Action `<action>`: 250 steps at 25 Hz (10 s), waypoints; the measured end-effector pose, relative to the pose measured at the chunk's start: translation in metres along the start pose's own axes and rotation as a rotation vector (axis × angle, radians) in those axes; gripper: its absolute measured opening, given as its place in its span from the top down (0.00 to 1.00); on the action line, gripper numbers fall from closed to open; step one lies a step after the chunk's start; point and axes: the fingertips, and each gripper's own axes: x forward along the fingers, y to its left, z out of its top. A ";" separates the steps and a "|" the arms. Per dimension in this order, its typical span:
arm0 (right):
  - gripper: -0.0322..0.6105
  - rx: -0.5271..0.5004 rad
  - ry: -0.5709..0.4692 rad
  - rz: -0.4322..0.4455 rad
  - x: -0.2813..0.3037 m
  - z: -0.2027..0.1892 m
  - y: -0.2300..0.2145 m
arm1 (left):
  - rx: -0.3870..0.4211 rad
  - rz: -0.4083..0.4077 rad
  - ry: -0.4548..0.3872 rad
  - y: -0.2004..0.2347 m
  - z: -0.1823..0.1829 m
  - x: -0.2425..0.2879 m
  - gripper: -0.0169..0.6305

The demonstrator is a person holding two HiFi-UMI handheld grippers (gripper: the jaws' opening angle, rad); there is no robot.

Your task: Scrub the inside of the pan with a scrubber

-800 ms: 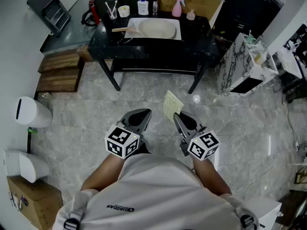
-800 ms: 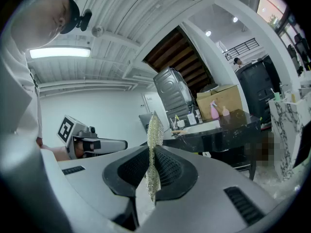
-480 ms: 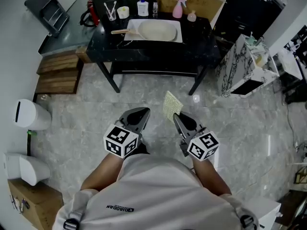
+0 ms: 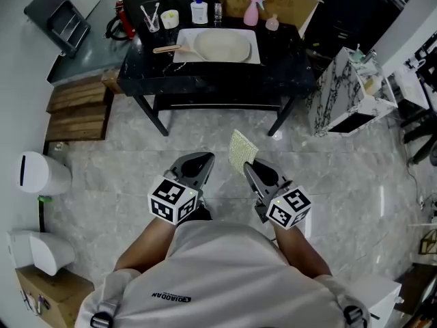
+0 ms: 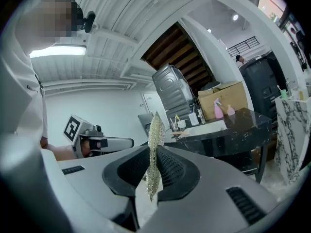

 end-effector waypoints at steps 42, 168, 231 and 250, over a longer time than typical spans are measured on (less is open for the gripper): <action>0.84 0.050 0.047 -0.170 0.171 0.015 -0.046 | -0.025 -0.112 0.031 0.181 0.022 0.035 0.95; 0.83 -0.373 0.606 -0.326 0.636 0.027 -0.520 | 0.496 -0.108 0.765 0.588 -0.018 0.341 0.67; 0.82 -0.656 0.915 0.733 0.583 -0.061 -0.366 | 0.484 -0.121 0.769 0.589 -0.019 0.341 0.67; 0.82 -0.588 1.201 0.922 0.504 -0.077 -0.370 | 0.468 -0.121 0.780 0.588 -0.019 0.341 0.67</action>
